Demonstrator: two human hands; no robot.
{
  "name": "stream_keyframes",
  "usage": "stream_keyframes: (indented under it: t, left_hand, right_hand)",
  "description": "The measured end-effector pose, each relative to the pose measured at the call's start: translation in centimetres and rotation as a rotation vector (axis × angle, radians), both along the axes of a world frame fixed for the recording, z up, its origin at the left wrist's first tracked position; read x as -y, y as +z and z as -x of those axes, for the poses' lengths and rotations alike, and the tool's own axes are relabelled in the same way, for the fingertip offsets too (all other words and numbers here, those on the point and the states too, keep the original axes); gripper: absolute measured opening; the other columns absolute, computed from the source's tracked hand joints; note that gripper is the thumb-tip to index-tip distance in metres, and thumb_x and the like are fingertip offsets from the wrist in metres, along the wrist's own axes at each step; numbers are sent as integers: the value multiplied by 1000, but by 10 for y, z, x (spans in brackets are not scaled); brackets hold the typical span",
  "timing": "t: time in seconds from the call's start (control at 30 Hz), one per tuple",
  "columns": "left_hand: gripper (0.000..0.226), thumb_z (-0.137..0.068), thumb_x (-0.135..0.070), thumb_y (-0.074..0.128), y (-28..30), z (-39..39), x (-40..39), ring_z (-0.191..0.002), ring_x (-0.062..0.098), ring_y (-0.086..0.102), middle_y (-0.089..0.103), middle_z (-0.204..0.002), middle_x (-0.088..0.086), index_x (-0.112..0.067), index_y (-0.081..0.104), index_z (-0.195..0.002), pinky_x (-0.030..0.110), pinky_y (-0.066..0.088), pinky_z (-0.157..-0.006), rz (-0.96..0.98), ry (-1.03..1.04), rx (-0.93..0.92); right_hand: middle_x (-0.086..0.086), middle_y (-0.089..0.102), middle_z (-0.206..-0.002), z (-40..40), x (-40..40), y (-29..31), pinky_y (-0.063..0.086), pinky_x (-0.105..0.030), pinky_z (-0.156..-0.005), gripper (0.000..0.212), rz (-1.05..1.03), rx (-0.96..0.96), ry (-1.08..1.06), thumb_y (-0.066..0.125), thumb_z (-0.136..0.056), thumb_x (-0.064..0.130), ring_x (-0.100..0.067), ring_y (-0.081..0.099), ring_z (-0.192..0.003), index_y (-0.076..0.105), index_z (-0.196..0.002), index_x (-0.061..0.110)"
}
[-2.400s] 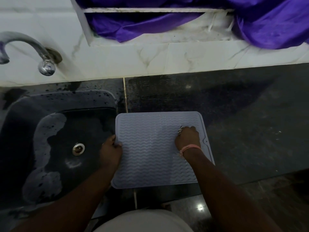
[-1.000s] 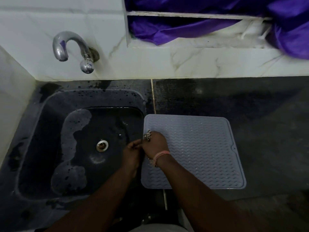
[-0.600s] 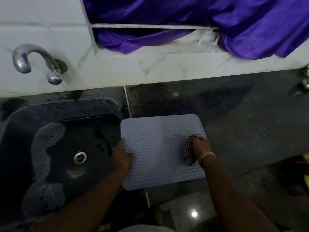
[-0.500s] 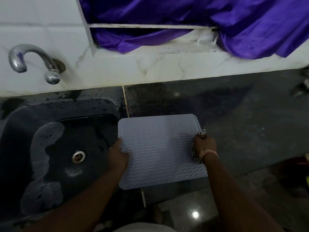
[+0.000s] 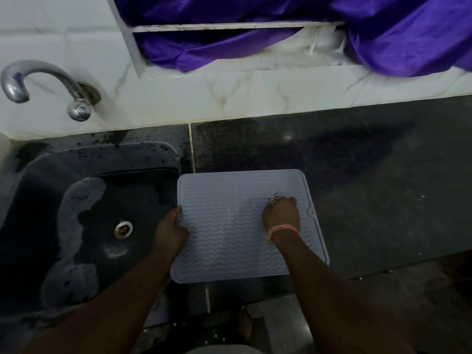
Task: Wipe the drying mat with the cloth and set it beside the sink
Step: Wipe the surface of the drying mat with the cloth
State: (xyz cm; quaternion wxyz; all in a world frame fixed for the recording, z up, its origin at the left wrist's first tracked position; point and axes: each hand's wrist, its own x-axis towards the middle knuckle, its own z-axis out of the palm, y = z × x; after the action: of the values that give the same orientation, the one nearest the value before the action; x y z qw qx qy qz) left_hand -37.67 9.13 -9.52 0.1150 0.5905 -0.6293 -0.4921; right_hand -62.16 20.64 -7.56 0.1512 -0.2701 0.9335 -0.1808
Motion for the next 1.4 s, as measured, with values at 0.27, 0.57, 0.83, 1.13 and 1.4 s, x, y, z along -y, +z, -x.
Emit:
stream_keyframes:
  t: [0.27,0.57,0.83,1.13,1.4]
  left_hand:
    - [76,-86,-10,71,3,-5,2,-138,25,43,42,-154,4,-23,36,-152,44,39,-112,-63,-40,-29]
    - [25,-104,-9,42,-1,-13,0,-96,24,63,70,-93,11,-3,66,-99,18,53,-68,153,-93,10]
    - [54,-80,-12,78,-9,-24,2,-106,12,65,68,-120,-5,-20,59,-130,30,55,-87,-20,-38,-213]
    - [75,-85,-10,74,-9,-17,7,-134,27,48,46,-151,8,-21,39,-151,43,39,-113,106,-190,7]
    - [73,-88,-17,72,-6,-14,10,-134,28,47,43,-152,10,-25,37,-152,38,39,-107,122,-245,80]
  right_hand:
    - [-15,56,-112,-83,44,-7,54,-29,-76,17,63,23,150,51,-87,6,-25,61,-87,65,-97,5]
    - [-12,59,-107,-178,102,-7,51,-35,-89,23,66,204,376,54,-93,24,-25,58,-96,64,-104,7]
    - [-5,66,-80,-103,63,8,47,-23,-69,15,328,393,110,60,-89,18,-15,60,-72,69,-86,6]
    - [-23,68,-99,26,-38,0,48,-34,-84,23,110,-22,-289,51,-91,15,-37,64,-94,67,-92,-1]
    - [-11,61,-105,-39,-12,6,41,-29,-79,24,266,214,-356,43,-94,11,-30,57,-96,65,-102,7]
